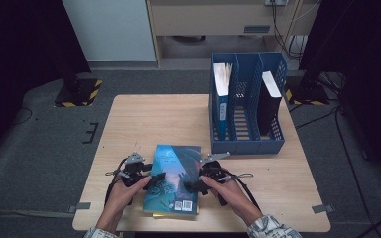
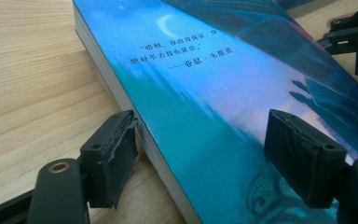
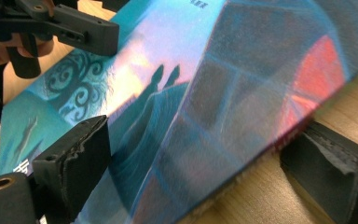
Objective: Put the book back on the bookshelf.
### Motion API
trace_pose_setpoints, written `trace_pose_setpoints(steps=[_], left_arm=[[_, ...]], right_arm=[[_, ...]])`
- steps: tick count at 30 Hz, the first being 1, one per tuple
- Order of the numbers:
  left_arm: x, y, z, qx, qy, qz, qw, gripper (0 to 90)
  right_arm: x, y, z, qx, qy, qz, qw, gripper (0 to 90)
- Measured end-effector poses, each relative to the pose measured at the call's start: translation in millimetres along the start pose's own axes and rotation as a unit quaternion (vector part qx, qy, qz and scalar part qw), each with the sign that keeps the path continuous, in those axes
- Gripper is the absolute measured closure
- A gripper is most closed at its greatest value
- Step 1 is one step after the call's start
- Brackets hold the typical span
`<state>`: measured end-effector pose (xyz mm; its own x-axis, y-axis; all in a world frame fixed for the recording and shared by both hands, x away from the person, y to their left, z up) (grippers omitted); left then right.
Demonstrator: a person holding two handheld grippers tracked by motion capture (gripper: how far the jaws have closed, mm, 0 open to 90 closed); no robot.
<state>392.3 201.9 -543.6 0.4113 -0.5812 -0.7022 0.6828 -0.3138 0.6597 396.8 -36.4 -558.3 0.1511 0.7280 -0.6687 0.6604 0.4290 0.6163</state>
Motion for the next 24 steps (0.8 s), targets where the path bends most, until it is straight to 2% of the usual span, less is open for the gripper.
trace_pose_setpoints(steps=[9, 11, 13, 15, 18, 24], left_arm=[[-1.2, -1.2, 2.5, -0.002, 0.011, -0.001, 0.9999, 24.7], [-1.1, -1.1, 2.4, -0.004, 0.011, -0.002, 0.9999, 24.5], [-1.2, -1.1, 2.4, -0.003, 0.012, -0.002, 0.9999, 24.6], [-1.4, -1.0, 2.7, -0.002, 0.011, -0.002, 0.9999, 24.6], [-3.2, -1.7, 2.3, 0.000, 0.015, -0.004, 0.9999, 24.6], [-6.8, -4.1, 1.8, -0.002, 0.022, -0.004, 0.9997, 24.4]], right_arm=[[0.3, -2.1, 1.0, 0.013, 0.003, 0.022, 0.9997, 8.8], [-0.2, -1.6, 1.6, 0.014, -0.003, 0.021, 0.9997, 13.3], [-1.8, -0.2, 4.0, 0.028, 0.002, 0.022, 0.9993, 17.9], [-2.5, 1.1, 4.5, 0.033, 0.002, 0.024, 0.9992, 20.4], [-6.6, 6.9, 0.5, 0.024, -0.001, 0.031, 0.9992, 23.8], [-3.6, 14.7, -2.2, 0.017, -0.023, 0.016, 0.9995, 24.8]])
Point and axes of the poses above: each handheld gripper's, and its own axes: x roughly forward along the jaws, y roughly out of its top, z roughly to its right, the point moved 4 cm from there along x, roughly forward along the jaws, and after that the axes turned 7 degrees about -z, right-handed, at the moved point
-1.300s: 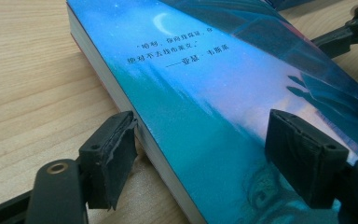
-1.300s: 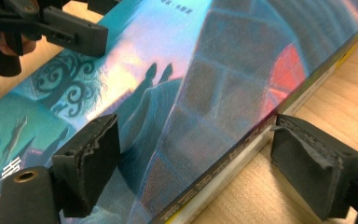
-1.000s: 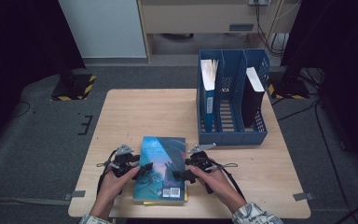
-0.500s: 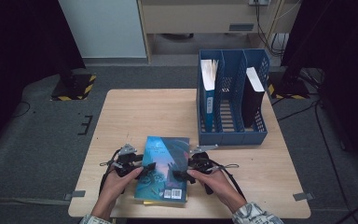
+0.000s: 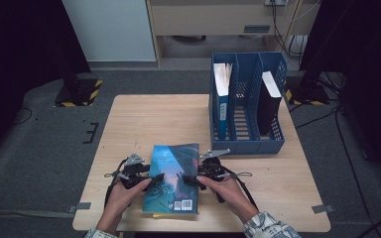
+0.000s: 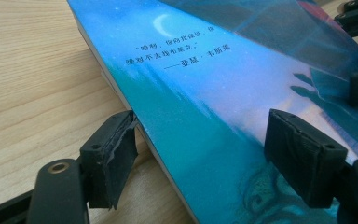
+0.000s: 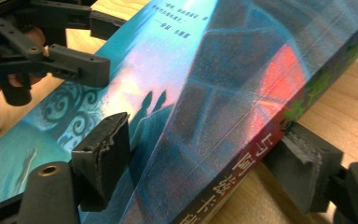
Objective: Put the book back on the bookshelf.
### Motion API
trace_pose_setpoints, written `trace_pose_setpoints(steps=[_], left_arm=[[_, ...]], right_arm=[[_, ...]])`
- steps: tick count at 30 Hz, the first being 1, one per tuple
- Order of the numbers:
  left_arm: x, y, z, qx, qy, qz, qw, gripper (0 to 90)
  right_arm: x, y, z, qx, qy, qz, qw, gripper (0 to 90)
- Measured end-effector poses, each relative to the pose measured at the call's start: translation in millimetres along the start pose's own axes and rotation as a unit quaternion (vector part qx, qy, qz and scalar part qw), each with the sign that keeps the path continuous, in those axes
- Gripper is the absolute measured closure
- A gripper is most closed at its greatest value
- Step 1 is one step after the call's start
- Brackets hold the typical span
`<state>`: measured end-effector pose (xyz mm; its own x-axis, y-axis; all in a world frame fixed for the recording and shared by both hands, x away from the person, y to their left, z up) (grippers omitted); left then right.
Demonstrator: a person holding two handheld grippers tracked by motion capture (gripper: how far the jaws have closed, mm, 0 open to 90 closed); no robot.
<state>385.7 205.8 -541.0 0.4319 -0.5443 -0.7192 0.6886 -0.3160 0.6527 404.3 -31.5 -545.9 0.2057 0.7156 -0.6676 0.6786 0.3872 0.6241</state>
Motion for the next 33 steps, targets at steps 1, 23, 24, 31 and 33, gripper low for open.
trace_pose_setpoints(steps=[1, 23, 24, 31, 33], left_arm=[[-0.2, -0.2, -0.2, 0.000, 0.000, 0.000, 1.0000, 24.4], [-2.6, -1.1, -2.7, 0.000, 0.001, -0.004, 1.0000, 23.7], [-2.5, -0.7, -2.5, 0.006, 0.006, -0.003, 1.0000, 22.5], [-4.5, -1.9, -5.5, 0.005, 0.021, -0.010, 0.9997, 13.8], [-4.3, -3.3, -6.6, -0.002, 0.012, -0.011, 0.9999, 13.5]], right_arm=[[0.3, 0.5, -0.3, -0.002, -0.001, -0.001, 1.0000, 24.8], [9.9, 9.1, -3.5, 0.022, 0.009, 0.014, 0.9996, 36.3], [10.0, 8.6, -3.3, 0.022, 0.010, 0.015, 0.9996, 36.4], [10.4, 8.0, -3.8, 0.020, 0.008, 0.016, 0.9996, 36.3], [10.4, 8.0, -3.7, 0.020, 0.007, 0.016, 0.9997, 36.4]])
Point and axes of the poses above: each handheld gripper's, and its own axes: x roughly forward along the jaws, y roughly out of its top, z roughly to its right, the point moved 4 cm from there along x, roughly forward along the jaws, and after that the axes turned 7 degrees about -z, right-handed, at the moved point
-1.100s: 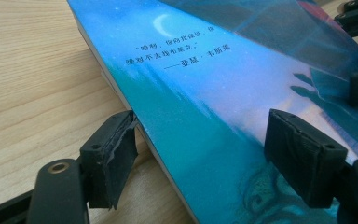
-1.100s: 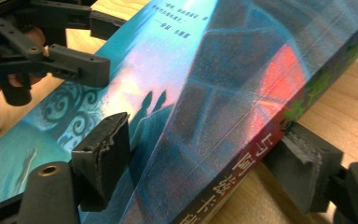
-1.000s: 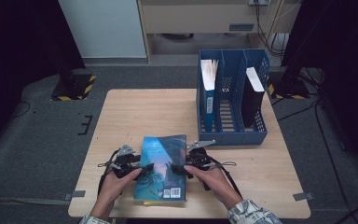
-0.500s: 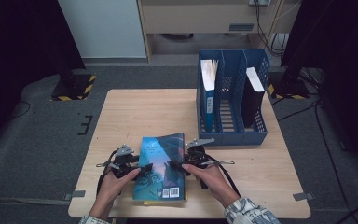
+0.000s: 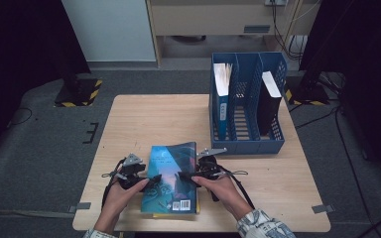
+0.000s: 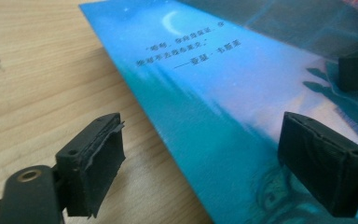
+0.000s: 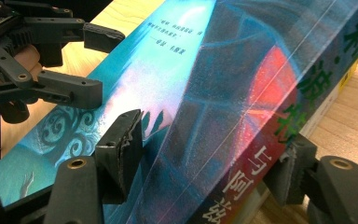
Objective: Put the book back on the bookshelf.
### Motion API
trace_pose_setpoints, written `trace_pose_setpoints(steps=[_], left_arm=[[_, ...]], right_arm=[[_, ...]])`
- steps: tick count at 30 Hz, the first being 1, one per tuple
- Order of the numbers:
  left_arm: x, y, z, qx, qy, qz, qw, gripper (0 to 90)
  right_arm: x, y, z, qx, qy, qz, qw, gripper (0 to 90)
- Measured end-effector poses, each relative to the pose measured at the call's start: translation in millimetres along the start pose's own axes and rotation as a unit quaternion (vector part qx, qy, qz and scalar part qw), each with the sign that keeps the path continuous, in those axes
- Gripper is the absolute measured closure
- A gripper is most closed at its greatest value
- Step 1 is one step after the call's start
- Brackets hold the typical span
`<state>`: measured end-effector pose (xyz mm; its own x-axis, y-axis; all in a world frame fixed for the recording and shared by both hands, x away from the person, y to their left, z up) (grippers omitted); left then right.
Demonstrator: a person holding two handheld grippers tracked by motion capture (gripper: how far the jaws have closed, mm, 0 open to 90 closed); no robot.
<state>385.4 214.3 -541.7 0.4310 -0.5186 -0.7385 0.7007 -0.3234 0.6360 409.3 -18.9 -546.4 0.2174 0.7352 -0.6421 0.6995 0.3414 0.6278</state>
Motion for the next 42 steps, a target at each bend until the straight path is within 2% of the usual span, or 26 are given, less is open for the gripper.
trace_pose_setpoints(steps=[2, 4, 8, 14, 18, 23, 27, 30, 37, 42], left_arm=[[1.0, -1.0, 0.3, -0.007, -0.011, -0.003, 0.9999, 13.5], [1.4, -0.9, 1.6, -0.001, -0.014, -0.004, 0.9999, 13.4], [3.6, -1.3, 2.9, -0.006, -0.028, -0.009, 0.9996, 12.8], [8.8, -3.3, 4.4, -0.025, -0.061, -0.016, 0.9977, 12.0], [9.9, -3.5, 4.1, -0.033, -0.069, -0.021, 0.9969, 11.6], [12.8, -3.5, 4.1, -0.033, -0.078, -0.026, 0.9961, 9.1], [13.6, -2.2, 5.0, -0.033, -0.079, -0.026, 0.9960, 8.5], [11.6, -0.2, 5.2, -0.033, -0.072, -0.033, 0.9963, 10.5], [4.0, 2.4, 3.0, -0.050, -0.059, -0.022, 0.9968, 24.7], [-2.0, 3.6, 2.8, -0.047, -0.045, -0.020, 0.9977, 32.3]], right_arm=[[0.0, 0.0, 0.0, 0.000, 0.000, 0.000, 1.0000, 36.3], [0.0, -0.1, 0.1, 0.000, 0.000, 0.000, 1.0000, 36.4], [0.1, -0.2, 0.2, 0.000, 0.000, 0.001, 1.0000, 36.4], [0.0, -0.5, 0.2, 0.002, 0.001, 0.002, 1.0000, 36.6], [0.0, -0.8, 0.6, -0.001, 0.001, 0.003, 1.0000, 36.7], [0.0, -0.7, 0.6, -0.001, 0.001, 0.002, 1.0000, 36.7], [0.0, -0.3, 0.3, -0.001, 0.000, 0.001, 1.0000, 36.6], [0.2, 0.4, -0.7, 0.002, -0.004, -0.001, 1.0000, 36.5], [0.3, 3.3, -3.4, 0.003, -0.017, -0.013, 0.9998, 36.4], [0.1, 5.4, -4.2, 0.003, -0.018, -0.019, 0.9997, 37.1]])
Point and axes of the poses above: each handheld gripper's, and its own axes: x roughly forward along the jaws, y roughly out of its top, z roughly to its right, the point moved 4 cm from there along x, roughly forward along the jaws, and after that the axes turned 7 degrees about -z, right-handed, at the moved point
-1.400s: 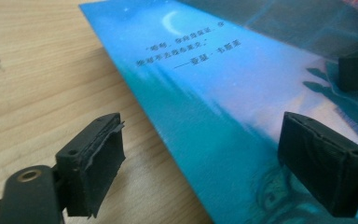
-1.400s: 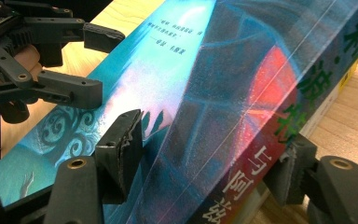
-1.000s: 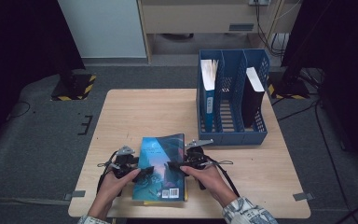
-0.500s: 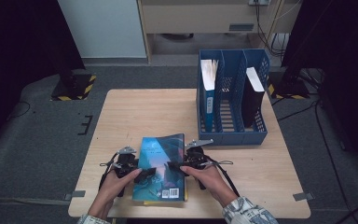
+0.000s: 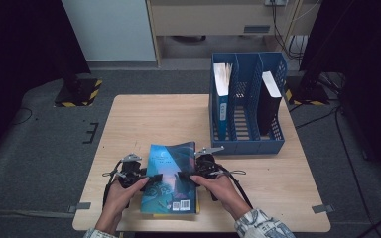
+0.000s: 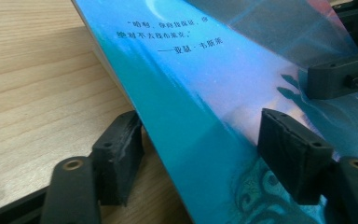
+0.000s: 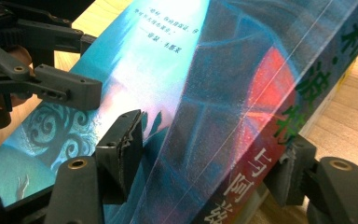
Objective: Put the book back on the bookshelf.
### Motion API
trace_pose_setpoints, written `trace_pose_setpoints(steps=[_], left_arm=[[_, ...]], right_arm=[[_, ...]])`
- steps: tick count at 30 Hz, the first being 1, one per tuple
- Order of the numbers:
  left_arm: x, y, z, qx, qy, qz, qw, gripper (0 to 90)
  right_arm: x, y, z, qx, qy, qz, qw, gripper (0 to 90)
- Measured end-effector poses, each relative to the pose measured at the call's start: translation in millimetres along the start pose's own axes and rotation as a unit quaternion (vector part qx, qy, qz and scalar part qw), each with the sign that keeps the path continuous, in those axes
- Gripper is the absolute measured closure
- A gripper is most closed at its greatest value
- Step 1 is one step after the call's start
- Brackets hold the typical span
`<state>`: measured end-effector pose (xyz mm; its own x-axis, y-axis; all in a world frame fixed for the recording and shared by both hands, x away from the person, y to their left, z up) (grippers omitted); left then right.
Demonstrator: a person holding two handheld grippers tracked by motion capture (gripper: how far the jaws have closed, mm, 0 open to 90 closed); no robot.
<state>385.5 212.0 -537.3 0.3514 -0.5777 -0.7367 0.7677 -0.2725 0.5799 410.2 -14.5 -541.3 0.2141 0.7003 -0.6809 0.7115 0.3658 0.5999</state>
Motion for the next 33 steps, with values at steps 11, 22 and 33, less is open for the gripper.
trace_pose_setpoints(steps=[11, 22, 33], left_arm=[[-9.5, 3.4, 3.7, 0.006, 0.012, 0.005, 0.9999, 45.9], [-19.3, 7.6, 7.0, -0.001, 0.015, 0.024, 0.9996, 56.2], [-45.9, 31.4, 7.8, 0.028, 0.024, 0.060, 0.9975, 62.7]], right_arm=[[-4.8, 4.5, -2.6, 0.004, -0.001, 0.001, 1.0000, 46.5], [-10.8, 11.8, -6.0, 0.024, 0.011, 0.007, 0.9996, 58.2], [-31.0, 39.0, -17.8, -0.011, 0.002, 0.040, 0.9991, 64.4]])
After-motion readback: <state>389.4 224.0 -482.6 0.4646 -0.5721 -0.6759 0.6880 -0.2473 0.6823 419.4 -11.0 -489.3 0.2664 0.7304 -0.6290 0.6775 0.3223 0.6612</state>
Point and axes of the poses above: each handheld gripper's, and its own axes: x roughly forward along the jaws, y roughly out of its top, z roughly to its right, the point moved 4 cm from there along x, roughly forward along the jaws, and after that the axes turned 7 degrees about -z, right-handed, at the moved point
